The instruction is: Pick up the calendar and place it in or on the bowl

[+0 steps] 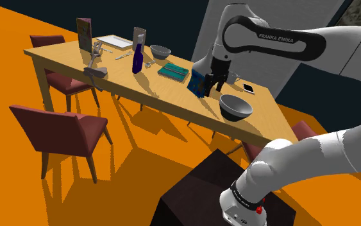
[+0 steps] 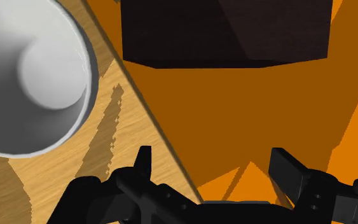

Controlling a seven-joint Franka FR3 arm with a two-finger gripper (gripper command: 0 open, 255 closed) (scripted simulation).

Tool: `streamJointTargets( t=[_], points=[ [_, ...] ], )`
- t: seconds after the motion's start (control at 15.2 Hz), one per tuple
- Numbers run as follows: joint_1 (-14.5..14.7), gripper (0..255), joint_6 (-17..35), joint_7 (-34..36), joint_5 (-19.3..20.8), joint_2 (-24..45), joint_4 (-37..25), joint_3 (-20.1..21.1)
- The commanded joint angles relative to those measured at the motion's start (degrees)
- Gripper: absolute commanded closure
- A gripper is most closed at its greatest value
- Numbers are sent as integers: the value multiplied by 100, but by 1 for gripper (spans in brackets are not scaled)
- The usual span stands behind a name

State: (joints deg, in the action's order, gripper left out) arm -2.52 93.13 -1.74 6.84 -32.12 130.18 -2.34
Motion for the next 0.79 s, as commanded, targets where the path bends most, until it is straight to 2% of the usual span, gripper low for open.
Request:
streamJointTargets(
  t=[0.0,0.73],
  points=[
    [-78,0,214,-65,83,329,-194,-116],
    [-401,0,963,-382,185,2323,-1854,-645]
  ],
)
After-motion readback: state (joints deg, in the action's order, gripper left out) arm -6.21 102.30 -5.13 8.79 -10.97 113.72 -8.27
